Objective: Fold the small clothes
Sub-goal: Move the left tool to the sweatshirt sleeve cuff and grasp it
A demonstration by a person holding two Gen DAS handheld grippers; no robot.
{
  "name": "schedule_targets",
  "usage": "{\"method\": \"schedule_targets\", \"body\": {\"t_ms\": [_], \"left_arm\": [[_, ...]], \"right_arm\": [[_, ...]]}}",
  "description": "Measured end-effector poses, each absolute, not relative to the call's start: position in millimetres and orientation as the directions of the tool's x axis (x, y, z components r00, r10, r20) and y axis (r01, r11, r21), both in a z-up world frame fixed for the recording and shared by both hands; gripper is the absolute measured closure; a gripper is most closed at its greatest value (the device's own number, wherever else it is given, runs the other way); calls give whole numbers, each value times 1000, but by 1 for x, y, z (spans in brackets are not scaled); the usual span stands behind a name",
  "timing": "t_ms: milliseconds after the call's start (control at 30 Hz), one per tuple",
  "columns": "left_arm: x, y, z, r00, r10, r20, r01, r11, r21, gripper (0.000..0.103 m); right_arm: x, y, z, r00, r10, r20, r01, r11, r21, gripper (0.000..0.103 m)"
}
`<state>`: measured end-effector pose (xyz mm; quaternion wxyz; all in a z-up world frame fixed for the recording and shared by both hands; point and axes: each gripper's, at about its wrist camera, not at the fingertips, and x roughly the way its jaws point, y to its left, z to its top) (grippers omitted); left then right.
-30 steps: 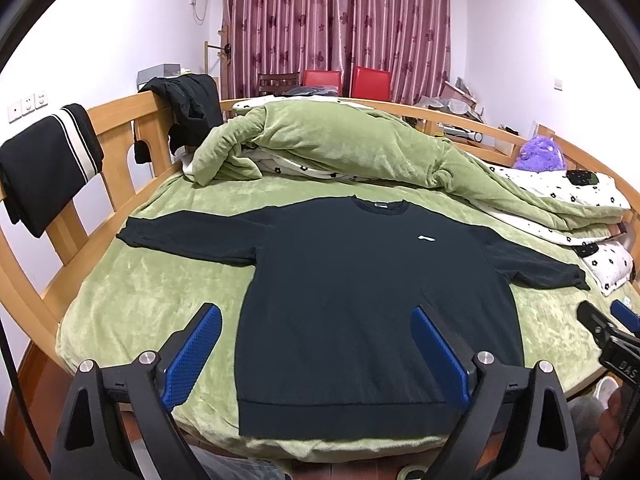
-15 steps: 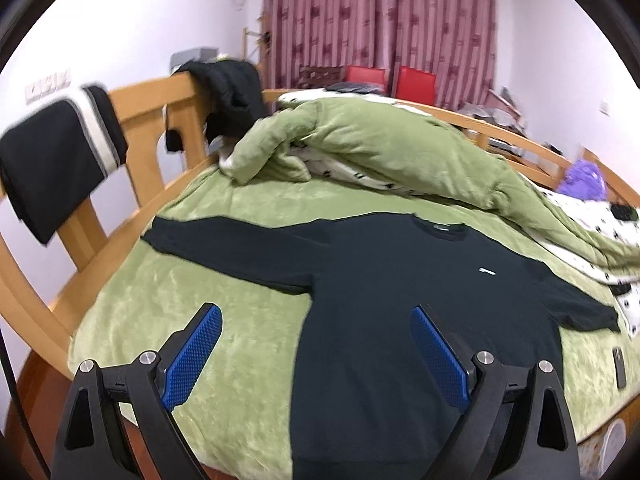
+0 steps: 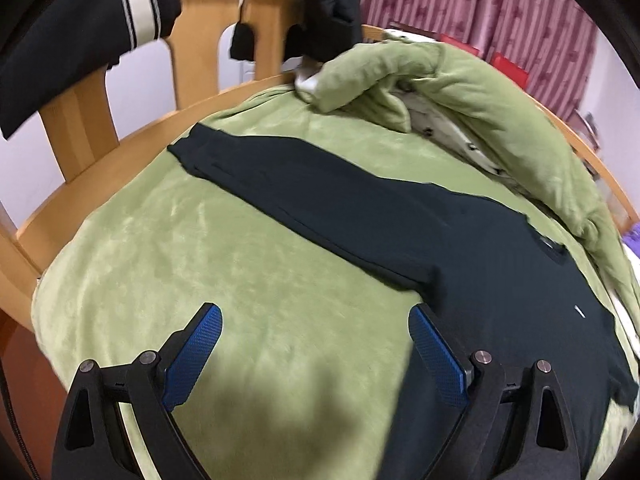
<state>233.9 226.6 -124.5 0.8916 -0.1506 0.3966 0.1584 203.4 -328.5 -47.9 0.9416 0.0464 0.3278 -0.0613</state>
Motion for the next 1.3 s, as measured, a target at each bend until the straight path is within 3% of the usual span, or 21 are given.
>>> {"method": "schedule_targets", "body": {"t_ms": [133, 300, 600, 733, 833, 900, 1300], "left_arm": [[262, 252, -144, 636, 164, -754, -442, 878, -181, 14], [303, 277, -174, 622, 161, -766, -479, 852, -210, 29], [369, 297, -225, 621, 52, -782, -496, 799, -341, 38], [381, 290, -232, 633, 69, -771, -500, 797, -339, 39], [390, 282, -230, 631, 59, -774, -473, 820, -323, 61], [394, 280, -226, 627, 70, -776, -467, 831, -302, 94], [379, 225, -107, 788, 54, -614, -286, 914, -287, 97]], "right_arm": [[230, -320, -72, 753, -38, -657, 105, 992, 63, 10], [256, -315, -100, 727, -8, -686, 91, 992, 85, 22], [284, -322, -132, 707, -38, -706, 126, 989, 73, 22], [287, -324, -141, 700, -48, -713, 136, 988, 68, 22], [289, -326, -144, 701, -43, -711, 139, 987, 77, 22], [290, -324, -145, 706, -51, -707, 136, 989, 65, 22], [268, -312, -124, 727, 19, -686, 85, 989, 118, 22]]}}
